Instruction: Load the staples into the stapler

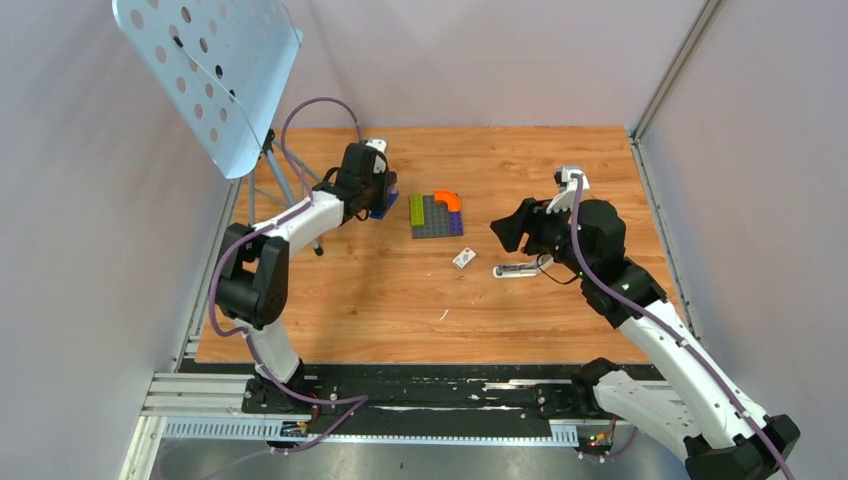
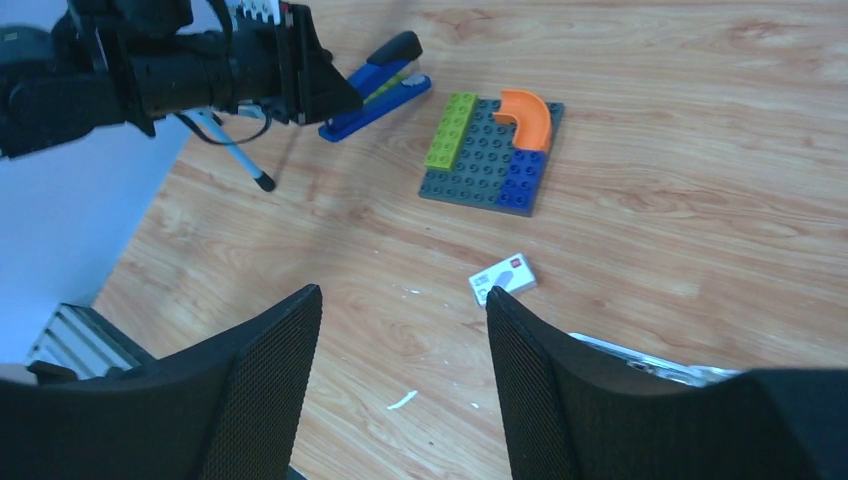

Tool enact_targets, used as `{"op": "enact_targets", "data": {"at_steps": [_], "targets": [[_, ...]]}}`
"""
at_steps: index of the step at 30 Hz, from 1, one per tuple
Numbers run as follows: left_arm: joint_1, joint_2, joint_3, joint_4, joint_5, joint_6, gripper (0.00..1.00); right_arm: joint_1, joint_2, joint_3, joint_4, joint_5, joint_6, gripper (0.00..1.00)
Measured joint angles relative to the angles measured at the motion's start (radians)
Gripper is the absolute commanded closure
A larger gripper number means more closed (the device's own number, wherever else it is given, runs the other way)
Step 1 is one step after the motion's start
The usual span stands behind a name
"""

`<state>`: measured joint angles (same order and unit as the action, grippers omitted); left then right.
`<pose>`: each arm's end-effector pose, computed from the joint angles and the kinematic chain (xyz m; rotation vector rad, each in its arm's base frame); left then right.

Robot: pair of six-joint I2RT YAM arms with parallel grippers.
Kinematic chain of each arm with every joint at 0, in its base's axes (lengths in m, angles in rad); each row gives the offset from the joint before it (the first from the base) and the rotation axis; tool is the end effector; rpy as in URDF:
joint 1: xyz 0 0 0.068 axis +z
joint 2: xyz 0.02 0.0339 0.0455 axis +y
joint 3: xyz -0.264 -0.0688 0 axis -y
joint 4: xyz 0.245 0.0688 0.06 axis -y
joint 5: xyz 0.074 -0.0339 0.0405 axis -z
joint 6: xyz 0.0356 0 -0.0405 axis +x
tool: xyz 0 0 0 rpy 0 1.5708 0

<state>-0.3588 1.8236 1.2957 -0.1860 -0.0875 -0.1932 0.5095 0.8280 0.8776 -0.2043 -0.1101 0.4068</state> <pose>0.3856 -0.1413 0.2259 0.1436 2.2840 -0.1884 0.1650 0.0967 0.3632 -0.1757 1.7782 0.7641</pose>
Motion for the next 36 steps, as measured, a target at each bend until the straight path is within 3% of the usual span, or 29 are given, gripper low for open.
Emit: {"op": "enact_targets", "data": {"at_steps": [10, 17, 23, 30, 36], "targets": [[-0.032, -0.315, -0.284, 0.069, 0.081, -0.031, 1.00, 0.000, 0.063, -0.013, 0.068, -0.073, 0.120, 0.41], [-0.052, -0.519, -0.427, 0.120, 0.180, -0.105, 1.00, 0.000, 0.144, -0.025, 0.141, -0.158, 0.207, 0.52], [-0.059, -0.707, -0.567, 0.250, 0.281, -0.167, 1.00, 0.003, 0.299, -0.039, 0.240, -0.211, 0.437, 0.54], [-0.070, -0.772, -0.614, 0.372, 0.354, -0.196, 1.00, 0.030, 0.456, -0.029, 0.359, -0.200, 0.700, 0.54], [-0.071, -0.779, -0.636, 0.417, 0.387, -0.201, 1.00, 0.054, 0.538, 0.030, 0.393, -0.166, 0.811, 0.55]]}}
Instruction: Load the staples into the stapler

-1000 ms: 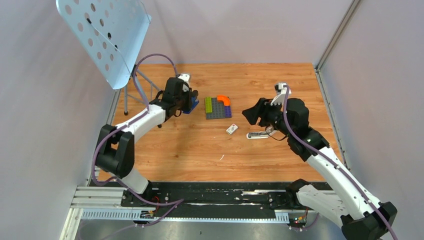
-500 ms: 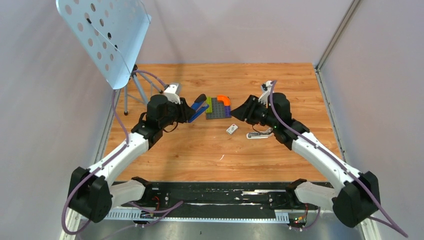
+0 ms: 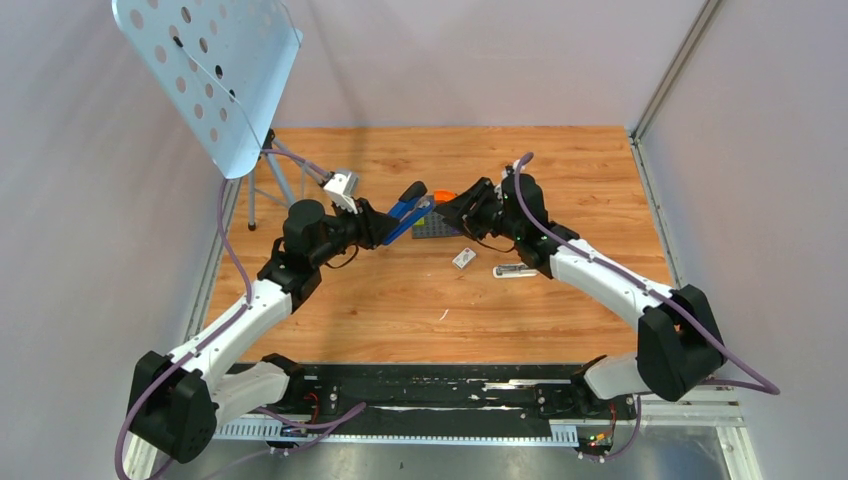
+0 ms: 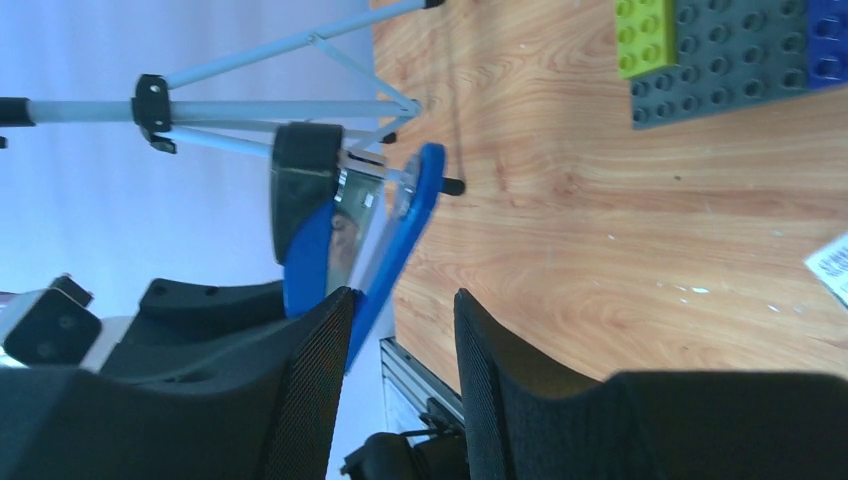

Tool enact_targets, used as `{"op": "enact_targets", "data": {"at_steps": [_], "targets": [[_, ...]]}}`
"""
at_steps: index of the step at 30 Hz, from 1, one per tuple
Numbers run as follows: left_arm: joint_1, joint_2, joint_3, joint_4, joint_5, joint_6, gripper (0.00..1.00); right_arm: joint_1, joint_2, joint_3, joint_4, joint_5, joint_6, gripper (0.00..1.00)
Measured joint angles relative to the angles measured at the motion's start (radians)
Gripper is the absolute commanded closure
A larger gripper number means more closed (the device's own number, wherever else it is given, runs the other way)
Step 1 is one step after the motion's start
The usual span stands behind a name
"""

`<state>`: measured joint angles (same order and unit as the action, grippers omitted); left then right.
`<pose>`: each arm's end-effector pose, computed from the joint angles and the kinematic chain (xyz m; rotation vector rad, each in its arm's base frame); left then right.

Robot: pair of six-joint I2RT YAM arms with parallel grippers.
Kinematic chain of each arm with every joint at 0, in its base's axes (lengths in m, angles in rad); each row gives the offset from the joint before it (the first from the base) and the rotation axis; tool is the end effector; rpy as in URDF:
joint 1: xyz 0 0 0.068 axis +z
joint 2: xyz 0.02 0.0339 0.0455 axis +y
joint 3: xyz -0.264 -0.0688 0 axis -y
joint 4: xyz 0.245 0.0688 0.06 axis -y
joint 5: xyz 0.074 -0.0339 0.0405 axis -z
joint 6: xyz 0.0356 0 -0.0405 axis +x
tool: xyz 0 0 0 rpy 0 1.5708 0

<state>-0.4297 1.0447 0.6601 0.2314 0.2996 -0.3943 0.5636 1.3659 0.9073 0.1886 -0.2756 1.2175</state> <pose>0.2173 -0.1111 0.2890 0.2620 1.7767 -0.8578 0.2627 0.1775 0.2884 0.4647 2.0605 1.4257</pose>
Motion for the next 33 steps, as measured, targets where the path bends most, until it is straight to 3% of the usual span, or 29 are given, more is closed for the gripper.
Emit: {"op": "enact_targets", "data": {"at_steps": [9, 33], "targets": [[-0.006, 0.000, 0.000, 0.030, 0.022, -0.003, 1.00, 0.033, 0.080, 0.094, 0.023, 0.039, 0.059, 0.58], [-0.013, 0.000, 0.000, 0.037, 0.005, -0.004, 1.00, 0.061, 0.150, 0.150, -0.032, 0.139, 0.095, 0.67]]}}
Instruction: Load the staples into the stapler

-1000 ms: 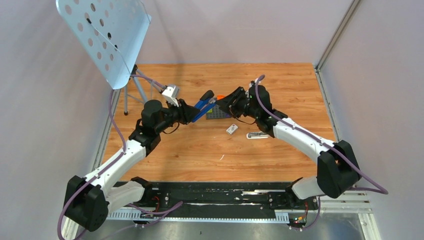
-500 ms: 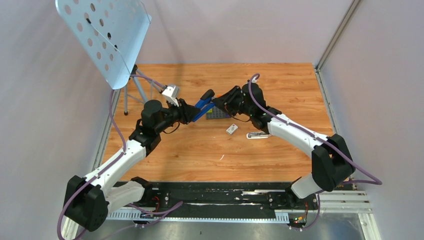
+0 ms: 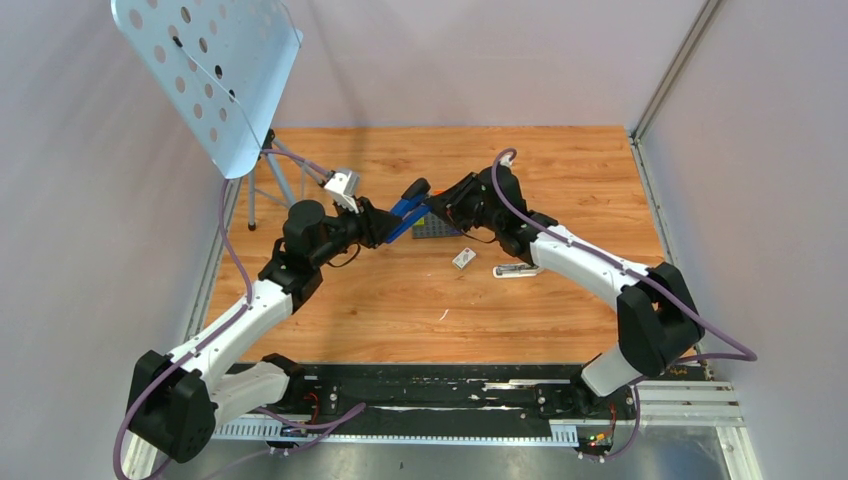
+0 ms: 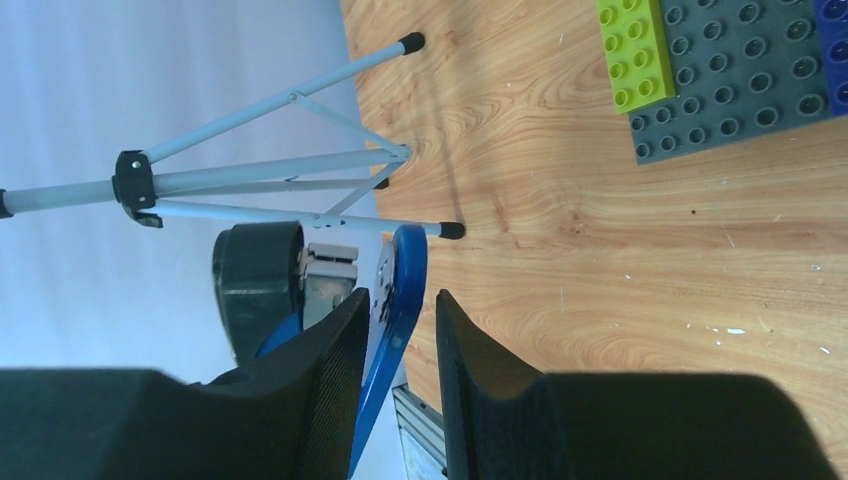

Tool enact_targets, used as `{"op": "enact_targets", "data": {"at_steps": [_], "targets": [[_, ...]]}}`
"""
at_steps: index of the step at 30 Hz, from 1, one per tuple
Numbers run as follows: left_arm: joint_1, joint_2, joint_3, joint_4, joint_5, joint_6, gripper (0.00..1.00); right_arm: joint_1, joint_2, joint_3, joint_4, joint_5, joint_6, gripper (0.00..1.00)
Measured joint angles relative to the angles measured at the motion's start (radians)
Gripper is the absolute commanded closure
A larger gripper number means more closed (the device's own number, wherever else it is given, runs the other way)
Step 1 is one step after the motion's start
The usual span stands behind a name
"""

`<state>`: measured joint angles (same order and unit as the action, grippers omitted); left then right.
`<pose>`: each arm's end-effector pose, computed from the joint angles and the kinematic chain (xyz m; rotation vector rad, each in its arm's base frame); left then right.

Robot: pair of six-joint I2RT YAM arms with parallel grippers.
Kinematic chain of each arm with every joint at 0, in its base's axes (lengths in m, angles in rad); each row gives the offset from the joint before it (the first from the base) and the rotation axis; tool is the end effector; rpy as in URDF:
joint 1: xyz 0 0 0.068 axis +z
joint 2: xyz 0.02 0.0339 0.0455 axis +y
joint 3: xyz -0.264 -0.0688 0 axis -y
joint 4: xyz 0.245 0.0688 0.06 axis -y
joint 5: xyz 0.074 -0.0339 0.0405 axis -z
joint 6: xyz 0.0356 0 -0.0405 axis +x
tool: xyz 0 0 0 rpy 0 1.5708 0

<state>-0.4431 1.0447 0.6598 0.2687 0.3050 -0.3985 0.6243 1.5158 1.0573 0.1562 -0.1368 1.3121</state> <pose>0.2161 -0.1144 0.2929 0.2776 1.7393 -0.8793 0.2861 0.2121 0.2899 0.6212 2.0551 1.3828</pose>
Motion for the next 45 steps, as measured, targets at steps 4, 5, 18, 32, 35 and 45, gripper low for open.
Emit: {"op": "enact_targets", "data": {"at_steps": [4, 5, 18, 32, 35, 45], "targets": [[-0.011, 0.000, 0.000, 0.005, -0.002, -0.003, 1.00, 0.004, 0.017, 0.003, 0.000, 0.009, 0.006, 0.68], [-0.011, 0.000, -0.002, 0.006, -0.005, -0.003, 1.00, 0.005, 0.021, 0.008, 0.000, 0.010, 0.008, 0.68], [-0.011, -0.002, -0.016, 0.002, -0.021, -0.034, 0.79, 0.010, 0.031, -0.012, 0.122, 0.025, 0.026, 1.00], [-0.019, 0.030, 0.105, -0.087, 0.006, -0.046, 0.28, 0.011, -0.027, -0.179, 0.161, 0.005, -0.150, 1.00], [-0.019, 0.078, 0.138, -0.100, 0.025, -0.043, 0.27, 0.011, -0.074, -0.204, 0.164, -0.002, -0.196, 1.00], [-0.020, 0.203, 0.190, -0.136, 0.124, -0.040, 0.27, 0.039, -0.170, -0.248, 0.203, -0.036, -0.317, 1.00]]}}
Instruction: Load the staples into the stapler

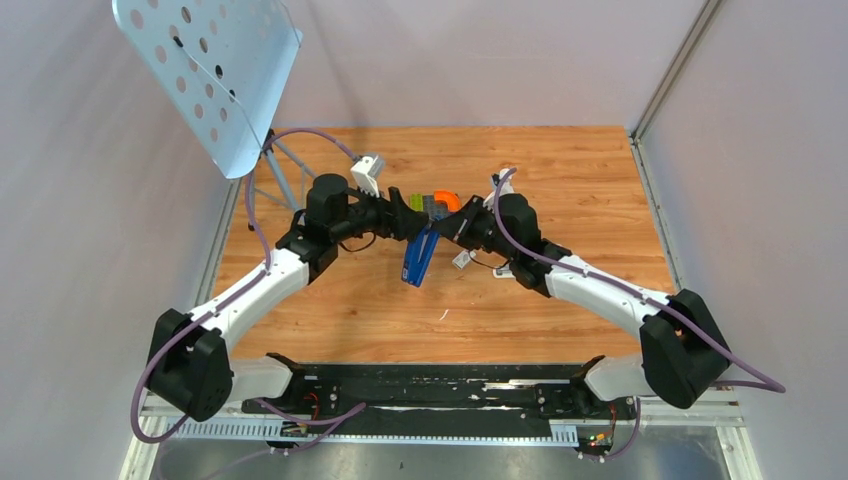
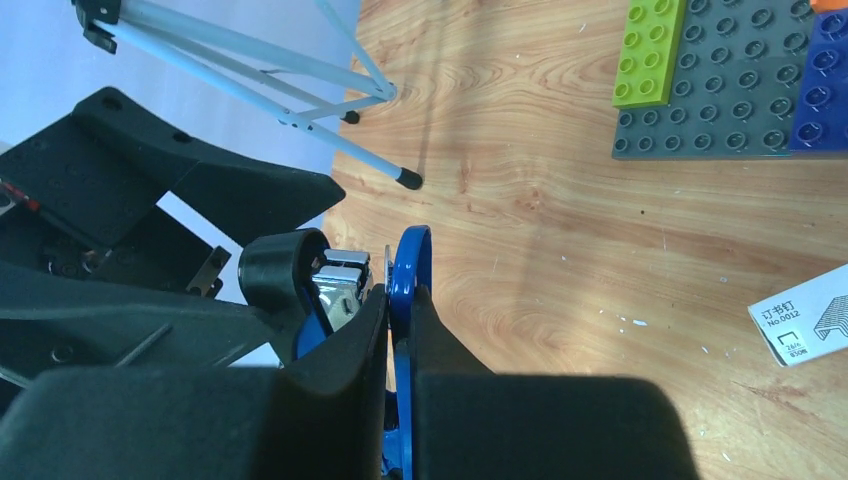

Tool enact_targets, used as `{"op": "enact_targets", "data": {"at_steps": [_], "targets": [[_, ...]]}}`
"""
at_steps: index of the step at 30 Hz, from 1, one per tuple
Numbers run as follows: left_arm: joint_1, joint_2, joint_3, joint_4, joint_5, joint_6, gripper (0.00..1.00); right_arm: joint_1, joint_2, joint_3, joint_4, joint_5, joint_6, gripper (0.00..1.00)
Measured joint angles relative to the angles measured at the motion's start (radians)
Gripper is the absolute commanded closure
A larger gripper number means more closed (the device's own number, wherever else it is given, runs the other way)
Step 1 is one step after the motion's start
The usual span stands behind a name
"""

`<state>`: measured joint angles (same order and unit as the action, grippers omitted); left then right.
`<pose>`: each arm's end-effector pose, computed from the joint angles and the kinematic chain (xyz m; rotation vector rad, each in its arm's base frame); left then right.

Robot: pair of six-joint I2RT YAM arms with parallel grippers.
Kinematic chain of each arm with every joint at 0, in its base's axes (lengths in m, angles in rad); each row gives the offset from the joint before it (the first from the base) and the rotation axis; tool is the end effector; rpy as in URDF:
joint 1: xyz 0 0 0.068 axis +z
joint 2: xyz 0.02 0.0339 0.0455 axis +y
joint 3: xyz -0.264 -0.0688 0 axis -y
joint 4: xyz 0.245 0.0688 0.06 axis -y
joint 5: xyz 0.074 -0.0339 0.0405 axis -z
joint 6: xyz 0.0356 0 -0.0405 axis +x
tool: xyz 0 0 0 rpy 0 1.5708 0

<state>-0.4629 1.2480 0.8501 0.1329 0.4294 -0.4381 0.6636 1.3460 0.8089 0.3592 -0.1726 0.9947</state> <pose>0.2511 -0.1419 0.2964 0.3422 1.9057 -1.0109 0.2402 0.1956 0.2778 0.1821 1.9455 1.3156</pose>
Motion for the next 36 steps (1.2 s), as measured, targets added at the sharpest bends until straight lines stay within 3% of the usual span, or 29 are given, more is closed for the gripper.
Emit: {"op": "enact_targets", "data": {"at_steps": [6, 15, 28, 36], "targets": [[-0.019, 0.021, 0.008, -0.005, 0.018, 0.000, 0.38, 0.015, -0.005, 0.000, -0.001, -0.001, -0.030, 1.00], [-0.045, 0.030, 0.008, -0.019, 0.023, 0.000, 0.99, 0.024, -0.014, -0.003, -0.033, 0.020, -0.051, 1.00], [-0.058, -0.107, -0.008, -0.130, 0.014, 0.011, 1.00, -0.009, -0.148, -0.193, 0.038, 0.071, 0.037, 1.00], [-0.058, -0.264, -0.116, -0.103, -0.019, 0.004, 1.00, -0.089, -0.220, -0.303, 0.078, 0.071, 0.163, 1.00]]}}
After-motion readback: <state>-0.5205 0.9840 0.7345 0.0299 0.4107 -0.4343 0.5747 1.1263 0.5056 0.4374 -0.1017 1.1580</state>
